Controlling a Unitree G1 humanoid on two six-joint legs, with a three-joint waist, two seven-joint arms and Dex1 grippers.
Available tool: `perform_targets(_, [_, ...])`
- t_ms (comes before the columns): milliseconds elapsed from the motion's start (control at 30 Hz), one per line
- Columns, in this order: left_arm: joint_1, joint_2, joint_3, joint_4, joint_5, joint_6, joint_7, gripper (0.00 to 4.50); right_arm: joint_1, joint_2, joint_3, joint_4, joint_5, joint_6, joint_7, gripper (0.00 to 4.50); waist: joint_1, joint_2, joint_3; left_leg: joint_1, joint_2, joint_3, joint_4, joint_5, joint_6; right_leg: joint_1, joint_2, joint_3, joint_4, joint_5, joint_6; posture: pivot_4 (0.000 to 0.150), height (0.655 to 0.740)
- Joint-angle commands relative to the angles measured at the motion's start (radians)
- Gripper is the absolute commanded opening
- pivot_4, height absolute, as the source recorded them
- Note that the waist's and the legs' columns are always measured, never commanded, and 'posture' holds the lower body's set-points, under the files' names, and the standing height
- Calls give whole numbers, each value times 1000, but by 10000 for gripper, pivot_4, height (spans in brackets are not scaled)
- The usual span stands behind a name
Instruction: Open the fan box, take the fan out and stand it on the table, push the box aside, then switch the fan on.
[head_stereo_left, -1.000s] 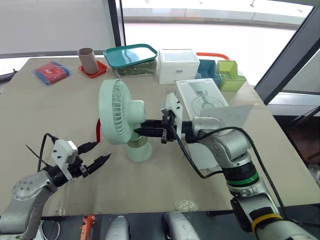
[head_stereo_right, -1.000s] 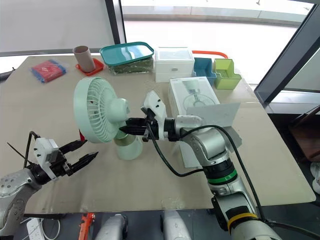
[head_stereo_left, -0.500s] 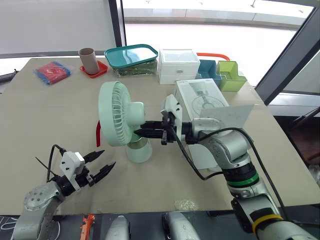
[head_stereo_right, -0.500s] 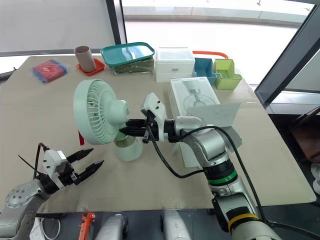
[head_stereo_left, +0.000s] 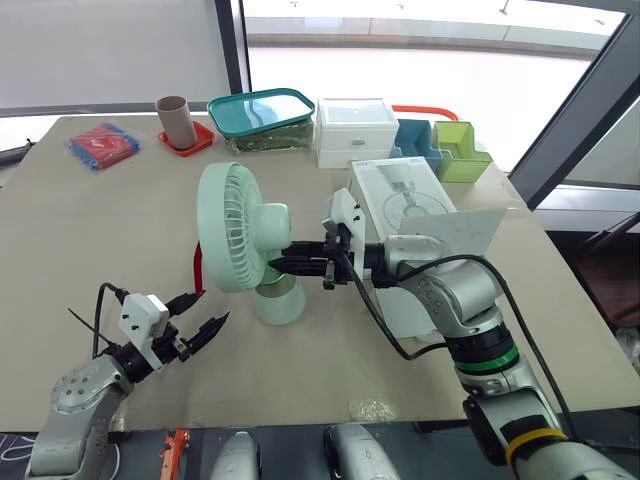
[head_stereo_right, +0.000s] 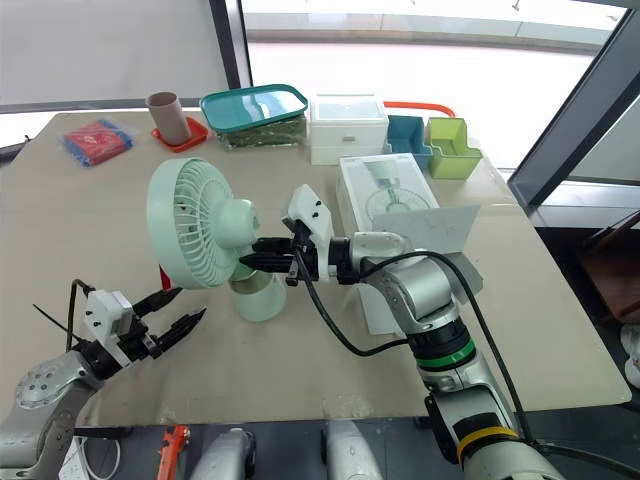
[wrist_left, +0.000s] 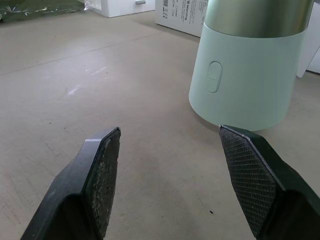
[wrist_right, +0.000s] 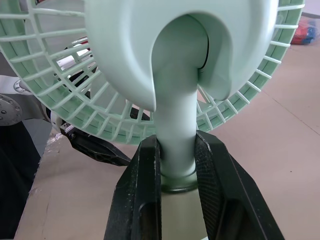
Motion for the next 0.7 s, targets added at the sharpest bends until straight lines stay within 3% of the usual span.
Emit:
perform_targets(33, [-7,14,16,-20,-14,2,-6,34367,-34,10,-18,-48,19,-34,3,4188,0,0,0,0,0,0,0,0,0,0,0,0,0,0,0,1500,7400])
perform_targets(167, [-39,-5,-1,-15,7,-19,15,34367,-36,12,-21,-47,19,-34,0,4188,0,0,0,0,0,0,0,0,0,0,0,0,0,0,0,1500,7400])
perform_targets(200, [-42,-13,-5,-15,-13,-24,-5,31296,-36,12,-20,-46,18,-34,0,4188,0,0,0,0,0,0,0,0,0,0,0,0,0,0,0,1500,7400])
perform_targets(700, [-115,-74,-16,73,25,-88,26,31296,-34,12,-16,-56,23,-29,2,4188,0,0,0,0,0,0,1,0,0,0,0,0,1,0,0,1500,7400])
